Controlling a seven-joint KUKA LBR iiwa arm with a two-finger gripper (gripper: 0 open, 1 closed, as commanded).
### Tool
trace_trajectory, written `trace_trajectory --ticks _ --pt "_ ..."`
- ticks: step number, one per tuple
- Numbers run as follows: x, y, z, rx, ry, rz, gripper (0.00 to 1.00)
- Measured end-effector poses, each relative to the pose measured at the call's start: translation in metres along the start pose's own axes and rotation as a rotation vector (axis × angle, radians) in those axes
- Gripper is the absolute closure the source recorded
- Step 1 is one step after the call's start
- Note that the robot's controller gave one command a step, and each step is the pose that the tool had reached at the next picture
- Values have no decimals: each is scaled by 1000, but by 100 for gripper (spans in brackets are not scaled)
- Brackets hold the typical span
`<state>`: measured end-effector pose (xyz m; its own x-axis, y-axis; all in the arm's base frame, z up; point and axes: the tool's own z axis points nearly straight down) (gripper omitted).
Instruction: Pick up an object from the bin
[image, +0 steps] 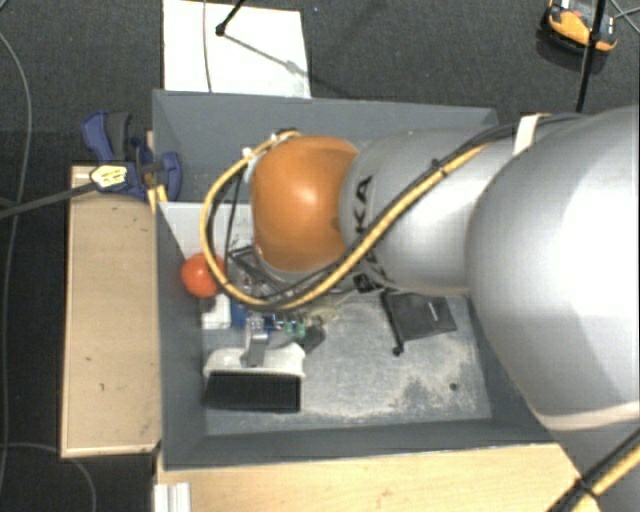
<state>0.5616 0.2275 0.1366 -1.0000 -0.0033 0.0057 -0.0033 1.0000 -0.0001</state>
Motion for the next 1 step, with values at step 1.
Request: trace_trajectory --ticks 1 --pt "-2 -1 -5 -2 -7 4 0"
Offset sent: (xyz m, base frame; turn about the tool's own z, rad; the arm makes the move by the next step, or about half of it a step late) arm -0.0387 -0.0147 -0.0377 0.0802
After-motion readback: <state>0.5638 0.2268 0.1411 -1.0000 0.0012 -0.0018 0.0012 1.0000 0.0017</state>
